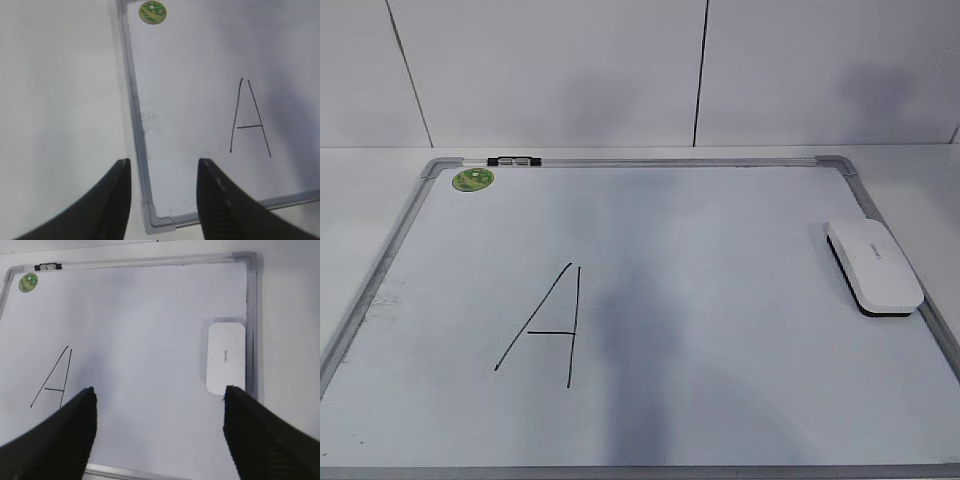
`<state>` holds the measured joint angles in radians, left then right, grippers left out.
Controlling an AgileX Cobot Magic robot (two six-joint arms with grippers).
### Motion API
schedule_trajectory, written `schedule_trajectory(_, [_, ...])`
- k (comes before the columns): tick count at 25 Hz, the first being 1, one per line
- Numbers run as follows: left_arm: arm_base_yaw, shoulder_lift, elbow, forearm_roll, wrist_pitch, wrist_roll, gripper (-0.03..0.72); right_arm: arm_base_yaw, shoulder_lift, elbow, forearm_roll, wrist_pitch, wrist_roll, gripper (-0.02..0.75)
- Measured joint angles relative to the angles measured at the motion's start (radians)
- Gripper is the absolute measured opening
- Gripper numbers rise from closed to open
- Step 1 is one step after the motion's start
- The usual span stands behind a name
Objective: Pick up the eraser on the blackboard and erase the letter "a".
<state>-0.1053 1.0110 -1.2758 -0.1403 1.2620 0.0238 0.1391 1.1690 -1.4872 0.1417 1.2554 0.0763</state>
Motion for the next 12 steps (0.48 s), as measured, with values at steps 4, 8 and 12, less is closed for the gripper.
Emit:
schedule_trajectory(4, [-0.052, -0.105, 0.033, 0.064, 0.002, -0.033, 0.329, 0.0, -0.135, 0.148, 0.009, 0.001, 0.0, 0.595])
schedule_trajectory(8, [-0.085, -0.213, 0.034, 0.1, 0.004, -0.075, 0.329, 0.0, -0.273, 0.29, 0.011, 0.004, 0.006, 0.595])
schedule_trajectory(12, [-0.109, -0.329, 0.035, 0.1, 0.01, -0.105, 0.329, 0.0, -0.406, 0.396, 0.018, 0.005, 0.011, 0.595])
